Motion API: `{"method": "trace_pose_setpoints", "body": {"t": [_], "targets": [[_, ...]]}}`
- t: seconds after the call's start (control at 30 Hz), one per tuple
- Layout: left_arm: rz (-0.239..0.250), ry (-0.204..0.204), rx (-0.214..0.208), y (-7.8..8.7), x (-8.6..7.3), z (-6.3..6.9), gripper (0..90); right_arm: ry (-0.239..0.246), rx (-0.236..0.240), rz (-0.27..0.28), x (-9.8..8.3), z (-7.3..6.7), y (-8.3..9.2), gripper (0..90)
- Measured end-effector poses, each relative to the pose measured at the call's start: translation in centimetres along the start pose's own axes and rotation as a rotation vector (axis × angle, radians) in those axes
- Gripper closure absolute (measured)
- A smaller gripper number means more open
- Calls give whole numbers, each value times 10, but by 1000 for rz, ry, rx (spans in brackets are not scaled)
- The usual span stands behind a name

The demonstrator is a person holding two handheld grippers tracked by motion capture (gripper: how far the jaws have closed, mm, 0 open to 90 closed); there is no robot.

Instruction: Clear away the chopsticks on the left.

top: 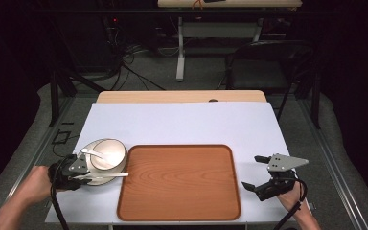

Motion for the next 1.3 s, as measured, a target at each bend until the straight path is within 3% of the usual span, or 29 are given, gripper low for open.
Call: {"method": "trace_pose_setpoints", "body": {"t": [0.63,0.8,1.1,1.3], "targets": [[-33,-54,-21,-10,0,2,757,0,-11,-7,-1,0,-1,2],[-48,-103,-25,-12,1,1,785,3,-13,-10,-1,0,-2,2],[-56,-127,-48,-14,1,0,803,5,-19,-12,-1,0,-2,2],[-67,-170,-62,-14,2,0,825,8,-22,-14,-1,0,-2,5]]}}
Point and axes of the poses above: each handheld gripper's, and its own axes: y roughly backward along the jaws, x roughly out of its top, z roughly to its right, the point moved 7 cm from there along -y, roughly forward along the jaws, and after that the axes turned 7 degrees about -y, right-handed, at the moved point
